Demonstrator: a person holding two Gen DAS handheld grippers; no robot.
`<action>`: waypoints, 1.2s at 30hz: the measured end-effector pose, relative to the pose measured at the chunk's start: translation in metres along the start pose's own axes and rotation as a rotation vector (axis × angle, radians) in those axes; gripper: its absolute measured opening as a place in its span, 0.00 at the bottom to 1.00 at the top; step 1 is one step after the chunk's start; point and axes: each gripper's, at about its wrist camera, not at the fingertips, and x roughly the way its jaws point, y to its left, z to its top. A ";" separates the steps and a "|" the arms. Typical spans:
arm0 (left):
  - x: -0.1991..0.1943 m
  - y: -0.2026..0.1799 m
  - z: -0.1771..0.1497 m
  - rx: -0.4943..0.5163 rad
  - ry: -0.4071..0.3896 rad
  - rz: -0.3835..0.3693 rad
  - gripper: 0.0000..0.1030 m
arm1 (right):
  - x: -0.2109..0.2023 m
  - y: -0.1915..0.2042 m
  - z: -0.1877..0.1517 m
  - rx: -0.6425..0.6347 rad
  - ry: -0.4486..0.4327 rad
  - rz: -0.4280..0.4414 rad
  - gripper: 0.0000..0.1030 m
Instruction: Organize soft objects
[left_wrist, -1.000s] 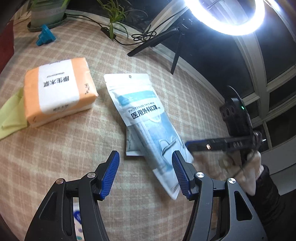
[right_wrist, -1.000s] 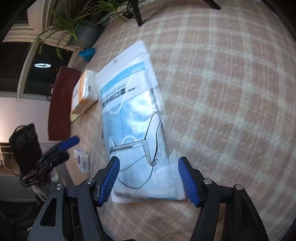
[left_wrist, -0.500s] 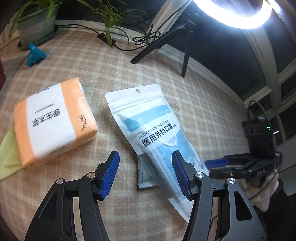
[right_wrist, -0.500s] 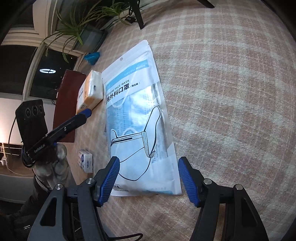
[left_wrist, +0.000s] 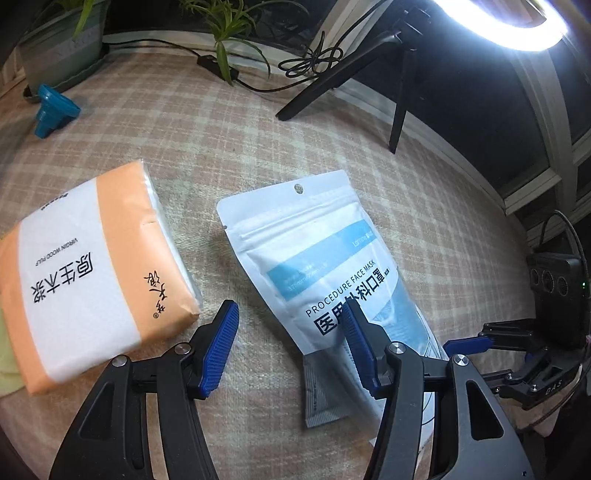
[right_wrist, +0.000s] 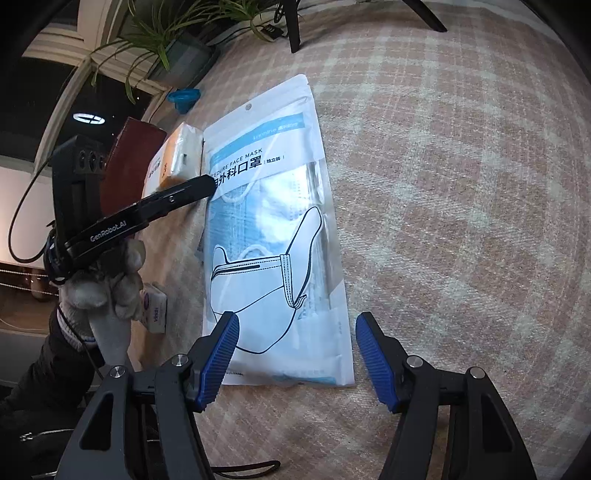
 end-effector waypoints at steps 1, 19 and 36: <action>0.000 0.000 0.000 0.007 -0.002 0.001 0.55 | 0.000 0.000 0.000 -0.002 0.002 0.001 0.60; 0.001 0.002 0.001 0.042 -0.026 -0.019 0.54 | -0.002 -0.023 -0.001 0.063 0.044 0.190 0.71; -0.001 -0.013 -0.007 0.042 0.000 -0.067 0.48 | 0.020 0.006 0.003 0.015 0.014 0.165 0.39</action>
